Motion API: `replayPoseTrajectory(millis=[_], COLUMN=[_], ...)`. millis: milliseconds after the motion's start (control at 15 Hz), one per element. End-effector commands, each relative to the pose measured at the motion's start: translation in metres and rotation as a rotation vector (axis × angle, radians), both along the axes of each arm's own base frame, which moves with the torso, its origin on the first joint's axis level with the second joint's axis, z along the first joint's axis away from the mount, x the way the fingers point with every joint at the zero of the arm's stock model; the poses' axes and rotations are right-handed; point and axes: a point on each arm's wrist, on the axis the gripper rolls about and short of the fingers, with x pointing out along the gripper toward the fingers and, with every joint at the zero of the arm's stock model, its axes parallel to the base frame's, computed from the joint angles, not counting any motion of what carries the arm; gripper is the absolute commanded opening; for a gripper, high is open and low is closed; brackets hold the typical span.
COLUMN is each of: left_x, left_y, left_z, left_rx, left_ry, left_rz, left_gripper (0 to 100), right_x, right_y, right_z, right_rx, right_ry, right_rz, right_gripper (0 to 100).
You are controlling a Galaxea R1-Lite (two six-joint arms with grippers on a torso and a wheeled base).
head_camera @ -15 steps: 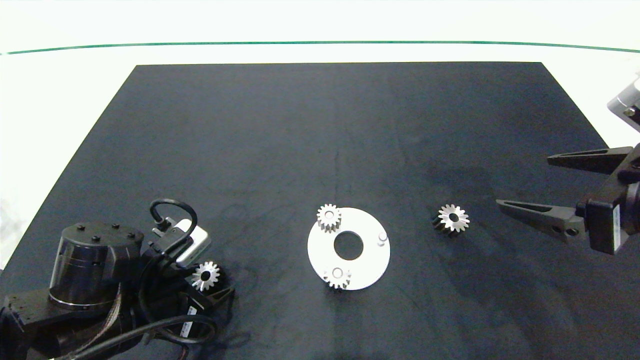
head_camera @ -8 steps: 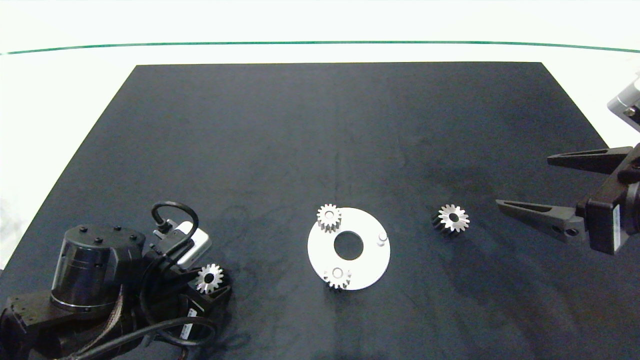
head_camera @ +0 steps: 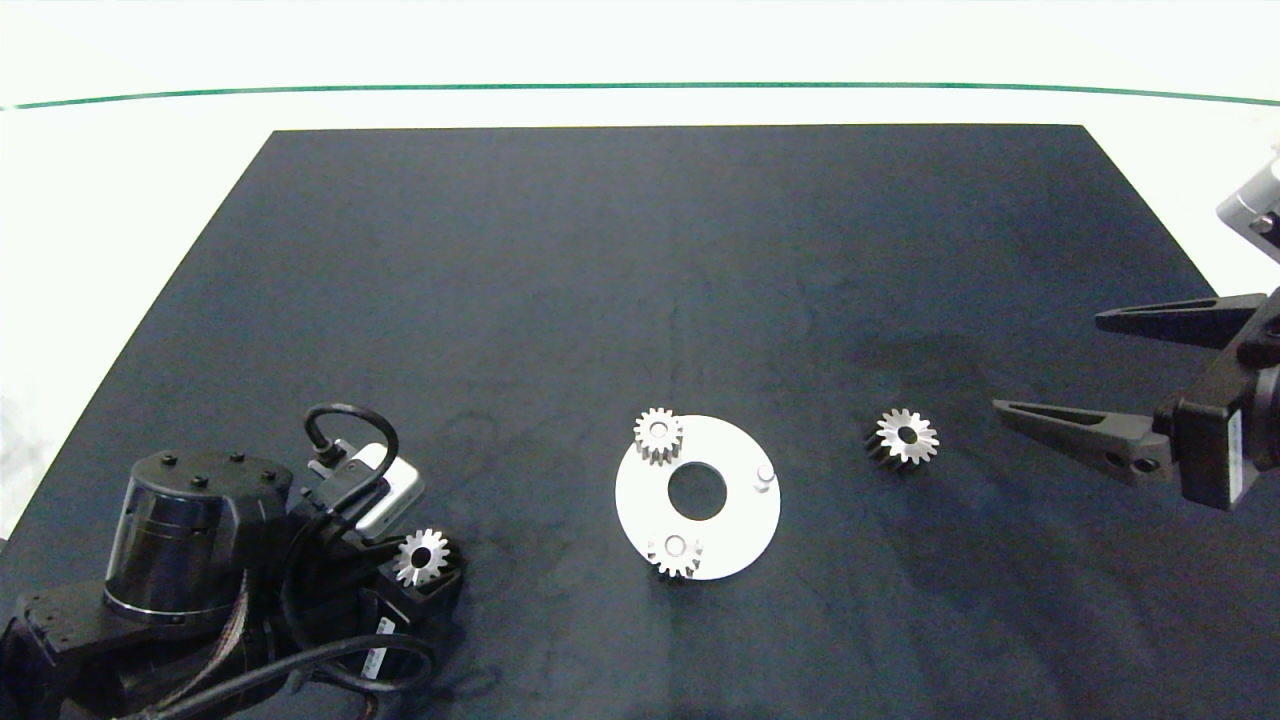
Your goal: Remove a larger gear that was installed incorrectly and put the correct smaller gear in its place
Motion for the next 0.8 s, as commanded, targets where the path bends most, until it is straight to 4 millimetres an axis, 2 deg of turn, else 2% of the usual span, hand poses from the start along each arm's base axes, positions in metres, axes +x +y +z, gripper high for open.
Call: replayPoseTrajectory(millis=[67, 400, 800], left_x=[0.001, -0.002, 0.002], left_y=[-0.001, 0.0, -0.014], left_z=[-0.001, 0.008, 0.025], left_rx=[0.002, 0.004, 0.028], left_ry=[0.005, -0.039, -0.118], left_rz=[-0.002, -0.026, -0.121], left_gripper=[24, 22, 22], right_x=[0.0, -0.003, -0.005], right_y=[0.0, -0.001, -0.001], right_z=[0.0, -0.001, 0.001], right_rx=[-0.002, 0.0, 0.007], right_ry=[0.001, -0.002, -0.009], right_rz=[0.001, 0.005, 0.017], right_gripper=[100, 100, 100])
